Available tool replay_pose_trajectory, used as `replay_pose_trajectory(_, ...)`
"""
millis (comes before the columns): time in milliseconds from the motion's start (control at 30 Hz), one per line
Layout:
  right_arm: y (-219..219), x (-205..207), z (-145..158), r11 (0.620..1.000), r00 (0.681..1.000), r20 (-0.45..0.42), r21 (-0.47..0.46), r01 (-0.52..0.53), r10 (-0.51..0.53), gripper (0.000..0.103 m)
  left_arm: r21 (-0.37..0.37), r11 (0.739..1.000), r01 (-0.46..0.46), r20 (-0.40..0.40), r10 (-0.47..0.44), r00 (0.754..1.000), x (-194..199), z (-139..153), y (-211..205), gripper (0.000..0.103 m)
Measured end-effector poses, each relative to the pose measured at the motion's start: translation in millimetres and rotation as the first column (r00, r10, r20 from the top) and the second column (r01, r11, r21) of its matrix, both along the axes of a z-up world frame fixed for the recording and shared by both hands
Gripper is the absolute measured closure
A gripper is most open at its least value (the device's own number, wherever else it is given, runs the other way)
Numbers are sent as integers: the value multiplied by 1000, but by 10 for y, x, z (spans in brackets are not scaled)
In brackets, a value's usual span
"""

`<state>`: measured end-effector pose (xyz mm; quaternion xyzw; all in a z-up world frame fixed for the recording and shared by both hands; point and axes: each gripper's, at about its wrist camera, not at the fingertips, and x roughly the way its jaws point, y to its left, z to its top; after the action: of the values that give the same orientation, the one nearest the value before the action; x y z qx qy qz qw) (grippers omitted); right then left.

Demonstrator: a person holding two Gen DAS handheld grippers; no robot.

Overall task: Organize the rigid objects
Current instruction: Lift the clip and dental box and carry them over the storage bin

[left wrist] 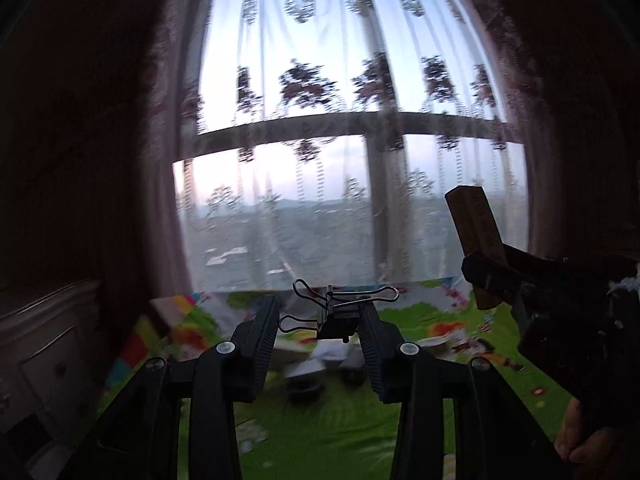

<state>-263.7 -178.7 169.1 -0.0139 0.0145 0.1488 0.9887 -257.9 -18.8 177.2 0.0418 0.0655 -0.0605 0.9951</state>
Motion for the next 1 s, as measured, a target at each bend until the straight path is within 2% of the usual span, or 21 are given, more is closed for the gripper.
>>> replay_pose_trajectory(200, 664, -33, 24, 981, 983, 4, -59, -183, 183, 68, -40, 981, -189, 3, 189, 982, -259, -10, 689, 62)
replay_pose_trajectory(400, 1294, -54, 23, 923, 931, -30, -125, -365, 364, 68, -48, 944, -327, -30, 326, 945, -497, -105, 1210, 62)
replay_pose_trajectory(667, 1983, -119, -73, 820, 838, -118, -172, -546, 533, 68, -76, 883, -462, -112, 453, 884, -819, -341, 1746, 62)
replay_pose_trajectory(900, 2533, -214, -293, 686, 721, -272, -226, -691, 637, 68, -105, 829, -550, -214, 521, 826, -955, -579, 2106, 62)
replay_pose_trajectory(1000, 2679, -255, -421, 645, 682, -334, -231, -729, 651, 68, -111, 806, -582, -250, 544, 801, -989, -653, 2238, 62)
